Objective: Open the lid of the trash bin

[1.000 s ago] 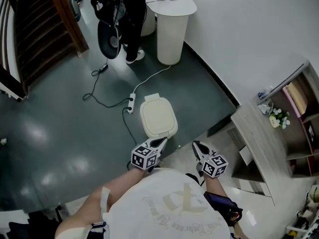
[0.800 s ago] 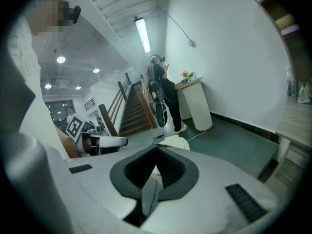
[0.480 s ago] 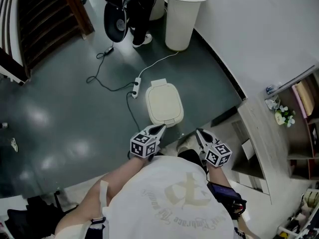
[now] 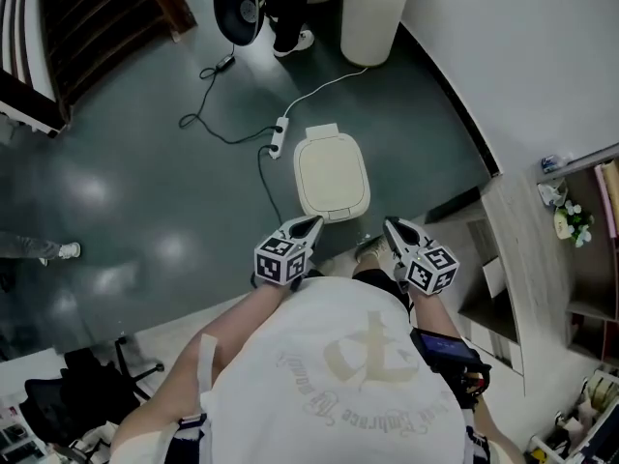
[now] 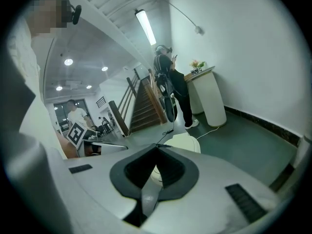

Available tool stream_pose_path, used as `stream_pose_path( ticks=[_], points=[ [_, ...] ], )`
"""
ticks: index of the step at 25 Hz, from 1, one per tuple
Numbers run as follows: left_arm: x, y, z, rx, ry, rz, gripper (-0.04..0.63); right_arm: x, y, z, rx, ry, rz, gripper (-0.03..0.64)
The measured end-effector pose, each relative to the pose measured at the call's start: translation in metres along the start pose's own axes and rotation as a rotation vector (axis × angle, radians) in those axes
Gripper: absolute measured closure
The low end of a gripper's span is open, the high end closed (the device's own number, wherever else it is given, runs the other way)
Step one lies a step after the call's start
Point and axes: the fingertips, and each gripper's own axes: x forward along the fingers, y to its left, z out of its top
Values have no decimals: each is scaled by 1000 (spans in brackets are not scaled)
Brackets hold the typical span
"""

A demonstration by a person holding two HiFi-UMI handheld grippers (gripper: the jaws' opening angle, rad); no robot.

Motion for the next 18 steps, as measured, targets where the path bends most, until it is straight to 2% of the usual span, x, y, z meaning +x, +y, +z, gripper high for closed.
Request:
stream_pose_path(
  ticks=[6,18],
  points=[
    [30,5,-5,7,46,23,580,18,-26,2,6,49,40,612],
    [84,16,-45,31,204,54,580,50,-63,-2,30,127,110,612]
  ],
)
